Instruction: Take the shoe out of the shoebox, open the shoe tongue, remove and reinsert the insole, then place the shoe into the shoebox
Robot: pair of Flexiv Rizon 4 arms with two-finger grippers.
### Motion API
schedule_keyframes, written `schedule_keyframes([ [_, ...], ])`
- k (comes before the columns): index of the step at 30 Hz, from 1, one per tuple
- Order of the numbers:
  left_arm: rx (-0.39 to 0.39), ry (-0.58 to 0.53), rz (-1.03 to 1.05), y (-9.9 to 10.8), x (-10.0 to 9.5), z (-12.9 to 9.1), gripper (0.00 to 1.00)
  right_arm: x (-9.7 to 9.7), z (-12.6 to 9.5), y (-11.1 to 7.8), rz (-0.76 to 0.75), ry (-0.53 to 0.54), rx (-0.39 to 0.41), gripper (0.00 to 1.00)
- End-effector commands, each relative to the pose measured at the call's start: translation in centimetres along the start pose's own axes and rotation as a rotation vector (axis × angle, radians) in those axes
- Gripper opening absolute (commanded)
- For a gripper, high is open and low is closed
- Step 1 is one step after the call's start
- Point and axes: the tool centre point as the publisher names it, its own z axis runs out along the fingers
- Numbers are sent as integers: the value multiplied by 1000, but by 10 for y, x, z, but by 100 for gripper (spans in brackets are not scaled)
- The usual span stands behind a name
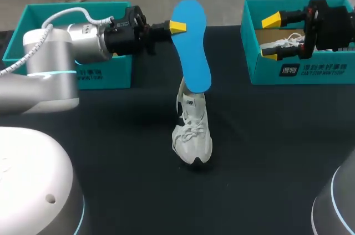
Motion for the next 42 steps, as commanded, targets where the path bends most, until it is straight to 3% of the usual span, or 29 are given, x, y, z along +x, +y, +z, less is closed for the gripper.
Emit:
schedule_keyframes([
  [1, -2, -37, 4, 0, 3, -3, 0, 0, 1, 0, 0, -1, -1, 100],
  [12, -9, -54, -23, -2, -4, -4, 0, 0, 1, 0, 0, -1, -1, 100],
  [17, -5, -46, -36, -3, -10, -3, 0, 21, 8, 1, -74, -201, 3, 100],
  [24, -18, -57, -48, -4, -13, -2, 0, 43, 23, -3, -133, -451, -52, 100],
  [34, -34, -63, -49, -13, -12, -1, 0, 74, 39, -2, -192, -618, -93, 100],
  [37, -28, -61, -48, -13, -13, -1, 0, 78, 42, -2, -152, -668, -93, 100],
  [40, -27, -60, -57, -11, -16, 0, 0, 78, 46, -3, -130, -795, -78, 100],
  [42, -29, -66, -57, -11, -17, 1, 0, 78, 46, -3, -130, -795, -78, 100],
])
